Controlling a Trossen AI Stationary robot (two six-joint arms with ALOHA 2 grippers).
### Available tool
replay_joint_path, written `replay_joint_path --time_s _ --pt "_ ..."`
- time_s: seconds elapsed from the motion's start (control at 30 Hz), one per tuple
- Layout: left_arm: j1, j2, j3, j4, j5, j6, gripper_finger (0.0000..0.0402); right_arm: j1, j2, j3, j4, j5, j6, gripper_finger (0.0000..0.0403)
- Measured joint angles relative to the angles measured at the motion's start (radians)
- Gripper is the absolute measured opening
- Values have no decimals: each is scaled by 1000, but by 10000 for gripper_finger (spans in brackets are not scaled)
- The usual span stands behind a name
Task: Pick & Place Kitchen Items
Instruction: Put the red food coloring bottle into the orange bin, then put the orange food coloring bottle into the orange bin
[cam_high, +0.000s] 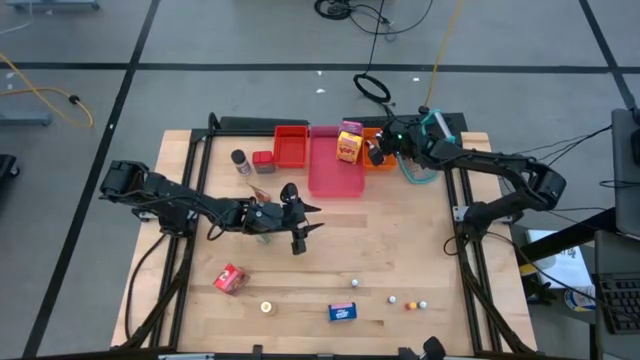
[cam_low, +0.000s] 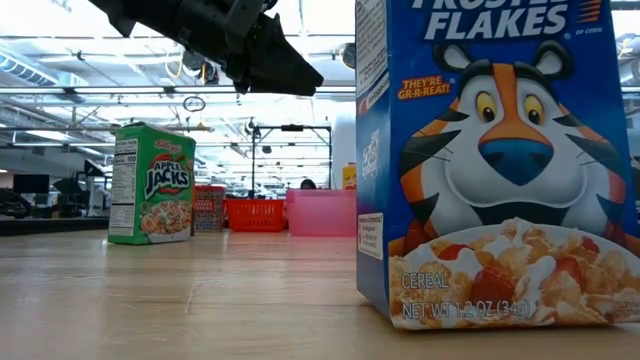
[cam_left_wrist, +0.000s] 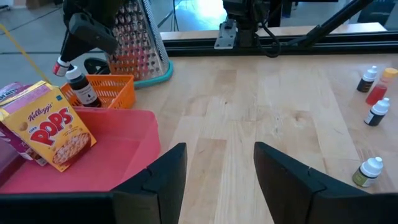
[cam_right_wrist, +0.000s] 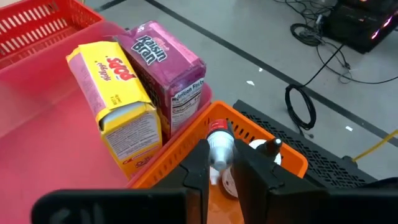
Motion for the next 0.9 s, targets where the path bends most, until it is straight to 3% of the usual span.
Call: replay_joint_path --time_s 0.27,0.53,0.9 --pt "0 0 0 0 0 0 187 0 0 0 -7 0 -3 91" --pt "0 0 0 0 0 0 187 14 -11 0 -3 1 -3 99" --pt "0 0 0 -8 0 0 187 232 -247 0 -74 0 -33 81"
